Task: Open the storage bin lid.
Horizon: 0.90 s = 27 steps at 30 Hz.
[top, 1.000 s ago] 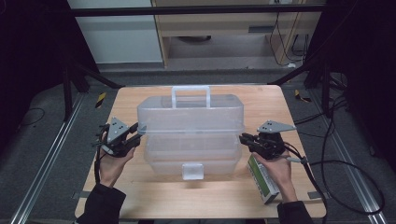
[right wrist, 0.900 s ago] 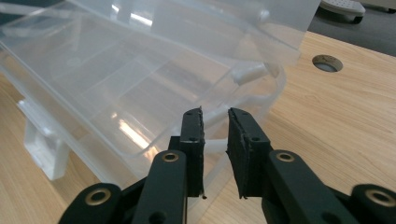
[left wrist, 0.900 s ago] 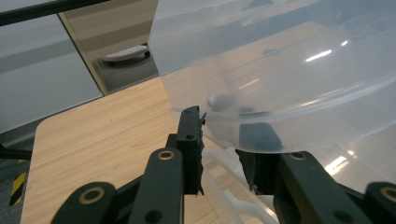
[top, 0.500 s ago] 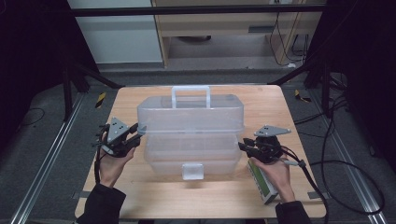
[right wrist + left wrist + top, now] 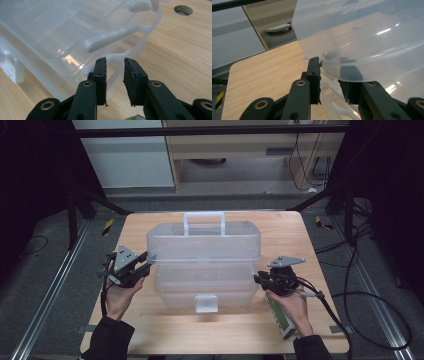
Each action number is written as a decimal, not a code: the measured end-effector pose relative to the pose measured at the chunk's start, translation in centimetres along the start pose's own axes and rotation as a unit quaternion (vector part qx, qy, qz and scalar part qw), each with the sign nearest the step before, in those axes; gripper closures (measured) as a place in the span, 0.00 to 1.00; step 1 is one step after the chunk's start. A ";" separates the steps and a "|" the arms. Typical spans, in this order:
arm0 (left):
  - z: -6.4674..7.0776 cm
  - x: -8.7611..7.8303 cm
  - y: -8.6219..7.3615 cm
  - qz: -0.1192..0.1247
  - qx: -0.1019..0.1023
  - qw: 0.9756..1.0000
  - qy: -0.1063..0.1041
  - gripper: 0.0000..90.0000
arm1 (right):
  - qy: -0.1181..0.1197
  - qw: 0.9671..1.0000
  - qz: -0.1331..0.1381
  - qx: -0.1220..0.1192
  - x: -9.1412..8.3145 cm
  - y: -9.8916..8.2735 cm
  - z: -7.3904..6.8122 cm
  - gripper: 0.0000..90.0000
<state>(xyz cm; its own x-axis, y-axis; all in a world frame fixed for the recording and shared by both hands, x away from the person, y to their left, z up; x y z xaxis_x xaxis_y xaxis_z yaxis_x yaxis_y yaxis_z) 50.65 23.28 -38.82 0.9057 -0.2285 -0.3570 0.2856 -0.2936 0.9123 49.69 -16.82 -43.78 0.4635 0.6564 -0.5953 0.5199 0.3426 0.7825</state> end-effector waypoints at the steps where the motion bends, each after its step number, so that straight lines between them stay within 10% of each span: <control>1: 0.0 0.0 0.0 0.000 -0.001 1.000 0.000 0.78 | 0.001 1.000 0.000 0.004 0.0 0.0 0.0 0.81; 27: -1.0 1.3 2.3 0.006 -0.020 1.000 0.014 0.83 | -0.005 1.000 0.007 0.015 0.2 -0.1 -0.3 0.84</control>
<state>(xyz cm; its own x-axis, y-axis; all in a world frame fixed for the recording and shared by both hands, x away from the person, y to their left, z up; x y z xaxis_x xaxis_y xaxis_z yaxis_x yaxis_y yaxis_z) 52.77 23.21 -36.95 0.9171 -0.2063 -0.3411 0.2866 -0.2535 0.9239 49.54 -16.51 -43.96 0.4783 0.6541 -0.5860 0.5338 0.3133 0.7854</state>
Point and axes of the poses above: each handheld gripper's, and its own axes: x roughly forward along the jaws, y roughly out of its top, z roughly to its right, the point moved 4 cm from there along x, roughly forward along the jaws, and after that the axes turned 12 degrees about y, right-handed, at the moved point
